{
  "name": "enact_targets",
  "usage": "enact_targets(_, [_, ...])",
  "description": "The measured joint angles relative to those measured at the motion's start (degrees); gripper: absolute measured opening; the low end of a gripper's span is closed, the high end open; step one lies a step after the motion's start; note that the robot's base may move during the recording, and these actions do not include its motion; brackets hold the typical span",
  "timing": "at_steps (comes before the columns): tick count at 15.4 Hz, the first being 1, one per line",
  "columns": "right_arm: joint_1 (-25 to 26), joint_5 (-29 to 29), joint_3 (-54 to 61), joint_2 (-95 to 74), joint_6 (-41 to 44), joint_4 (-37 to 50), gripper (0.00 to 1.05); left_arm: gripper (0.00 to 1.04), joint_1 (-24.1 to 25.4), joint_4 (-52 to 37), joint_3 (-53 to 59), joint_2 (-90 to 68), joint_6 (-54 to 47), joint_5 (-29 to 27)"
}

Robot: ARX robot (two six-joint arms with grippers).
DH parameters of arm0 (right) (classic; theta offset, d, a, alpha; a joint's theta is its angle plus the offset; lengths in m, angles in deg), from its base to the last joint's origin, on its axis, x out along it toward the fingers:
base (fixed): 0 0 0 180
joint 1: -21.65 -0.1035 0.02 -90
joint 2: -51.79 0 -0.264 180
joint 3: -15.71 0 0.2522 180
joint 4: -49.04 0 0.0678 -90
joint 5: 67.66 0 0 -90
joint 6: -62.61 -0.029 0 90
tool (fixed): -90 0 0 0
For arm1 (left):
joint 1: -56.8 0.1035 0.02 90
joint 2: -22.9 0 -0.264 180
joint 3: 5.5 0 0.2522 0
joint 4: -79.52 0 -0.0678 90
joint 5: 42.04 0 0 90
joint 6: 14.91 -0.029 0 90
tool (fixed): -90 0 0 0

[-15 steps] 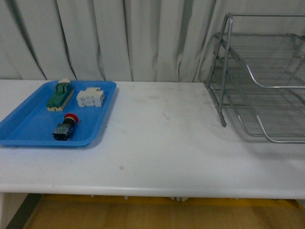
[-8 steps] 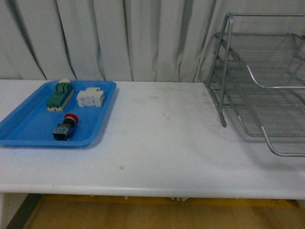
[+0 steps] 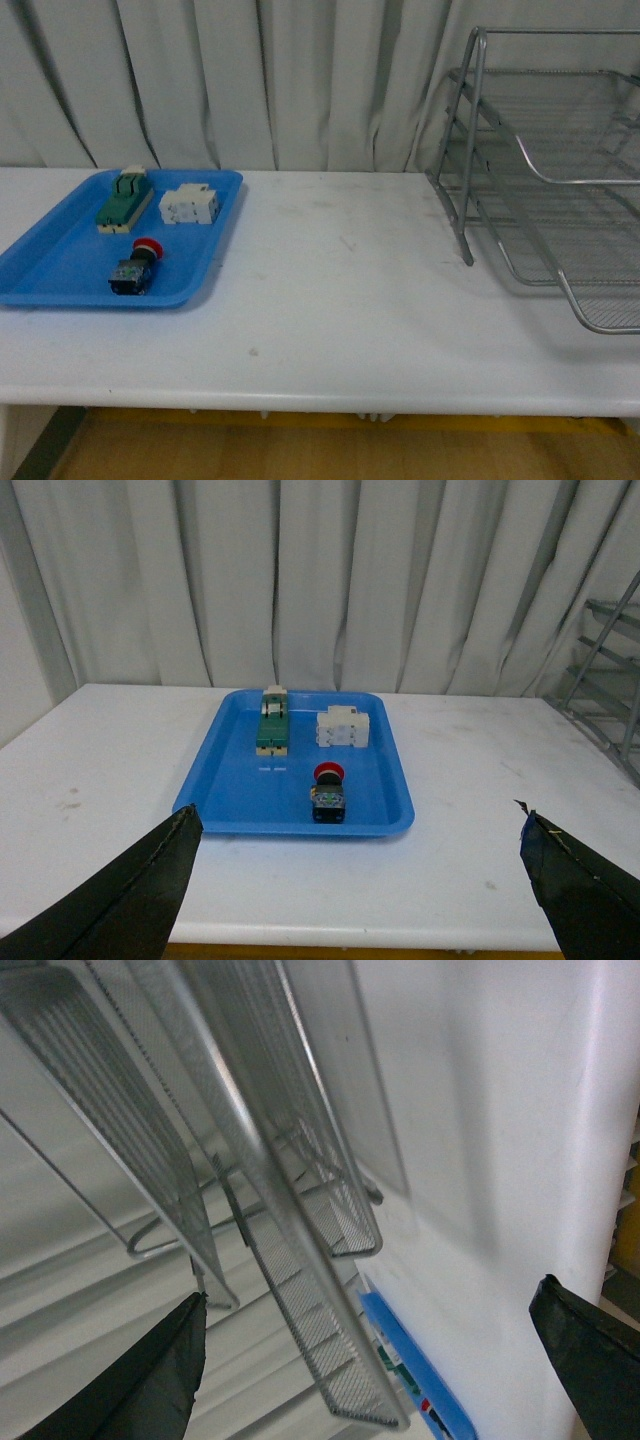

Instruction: Place button on rack with both arms

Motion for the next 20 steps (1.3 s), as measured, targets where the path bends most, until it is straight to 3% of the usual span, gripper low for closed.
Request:
enact_targets(4, [1.6,4.9,8.0,12.4,-0.7,-0.1,0.98,0.98,0.0,0.0,0.0,0.0,0.0,0.0])
enact_targets(6, [-3.3,-8.1,14.2,40.9,24.9,-22.8,0.77,0.98,0.1,0.0,0.0,0.0,0.0,0.0])
enact_targets(8, [-10.2,-18.0,14.3,74.8,61.1,-44.5,0.52,0.98,0.0,0.0,0.0,0.0,0.0,0.0])
enact_targets(9, [-13.8,-21.7,15.0,87.4,74.8,-54.9,0.39,0.98,0.0,0.0,0.0,0.0,0.0,0.0])
enact_targets(11, [-17.9,-26.2,17.4,101.2,88.6,-62.3,0.15,0.98,0.0,0.0,0.0,0.0,0.0,0.0])
enact_targets(12, [-19.4,-27.9,17.7,103.6,91.4,-62.6,0.02,0.98,0.0,0.0,0.0,0.0,0.0,0.0])
enact_targets(14, [-22.2,-30.6,19.2,105.8,93.4,-64.1,0.02,0.98,0.0,0.0,0.0,0.0,0.0,0.0])
enact_targets(15, [-26.4,-35.9,19.8,106.9,93.7,-64.8,0.02,0.98,0.0,0.0,0.0,0.0,0.0,0.0])
enact_targets(16, [-29.9,-36.9,20.2,108.1,94.2,-65.2,0.02,0.98,0.0,0.0,0.0,0.0,0.0,0.1])
enact_targets(19, [-29.4,-37.9,21.5,117.4,94.3,-74.2,0.02,0.98,0.0,0.0,0.0,0.0,0.0,0.0])
enact_targets(20, [-29.4,-38.0,22.5,119.5,94.3,-73.6,0.02,0.98,0.0,0.0,0.0,0.0,0.0,0.0])
